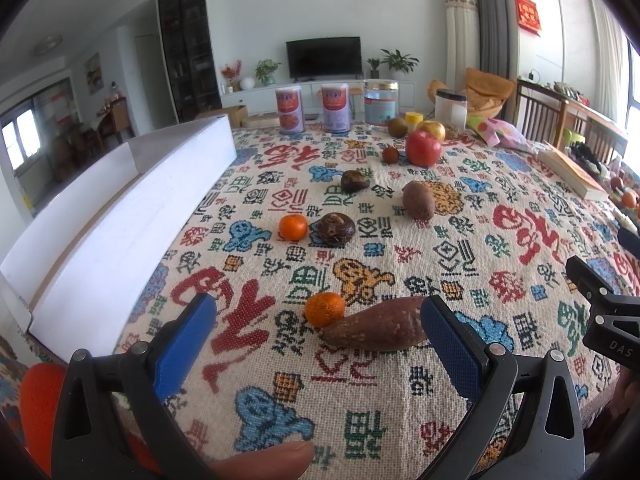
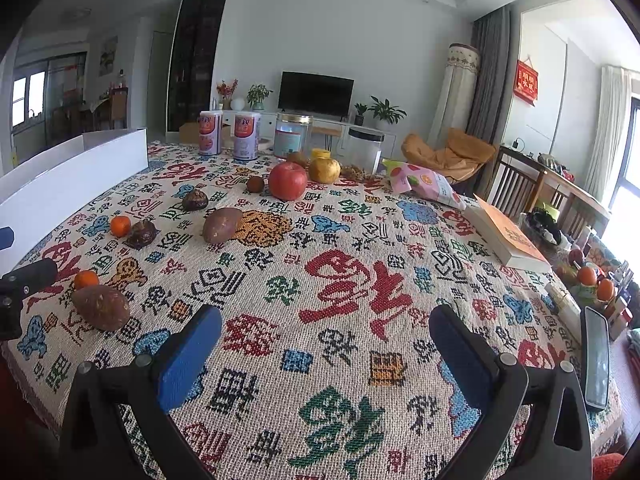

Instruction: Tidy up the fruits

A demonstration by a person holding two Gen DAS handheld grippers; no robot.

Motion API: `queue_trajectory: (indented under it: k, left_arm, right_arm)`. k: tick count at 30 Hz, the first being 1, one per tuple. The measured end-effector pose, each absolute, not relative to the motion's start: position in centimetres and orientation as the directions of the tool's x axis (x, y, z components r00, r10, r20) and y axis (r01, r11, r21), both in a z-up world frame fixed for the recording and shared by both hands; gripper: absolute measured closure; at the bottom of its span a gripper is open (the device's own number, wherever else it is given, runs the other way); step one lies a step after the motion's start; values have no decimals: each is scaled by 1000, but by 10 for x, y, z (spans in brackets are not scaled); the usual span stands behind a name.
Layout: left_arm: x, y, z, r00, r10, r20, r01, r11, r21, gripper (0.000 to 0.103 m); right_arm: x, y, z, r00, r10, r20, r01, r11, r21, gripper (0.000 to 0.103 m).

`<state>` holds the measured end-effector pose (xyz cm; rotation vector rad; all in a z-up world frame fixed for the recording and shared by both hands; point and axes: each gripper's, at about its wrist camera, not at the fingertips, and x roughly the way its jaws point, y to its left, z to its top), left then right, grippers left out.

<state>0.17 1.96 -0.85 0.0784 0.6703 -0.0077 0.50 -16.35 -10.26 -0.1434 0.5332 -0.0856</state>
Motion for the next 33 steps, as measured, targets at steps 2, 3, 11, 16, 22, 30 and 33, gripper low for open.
queue_trajectory:
  k: [2,3,11,16,22,30,33]
  left_arm:
    - [2,20,-8,784,20,-620,31,997,72,1]
    - [2,20,-8,784,20,-620,31,997,72,1]
    - [2,20,-8,783,22,-622,30,997,73,1]
    - [4,21,-10,774,26,-632,26,997,73,1]
    - [5,22,-13,768,29,-640,19,998,68,1]
    - [9,23,-21,750,38,-660,14,997,73,1]
    - [20,32,-36,688,24,-726,4,999,36,1]
  right_arm:
    - [5,-163,-103,858,-118,-500,44,986,-158,0]
    - [5,-164,-103,858,-118,-500,43,986,-159,0]
    - [5,-162,-103,857,-117,-501,38,986,-165,0]
    - [6,-160,-105,855,-115,-505,31,985,-171,0]
    - [6,-158,-107,856,-113,-505,26,984,-177,0]
    - [7,-157,-108,854,-112,-508,24,984,-177,0]
    - [10,-163,-108,851,-117,-511,30,984,-175,0]
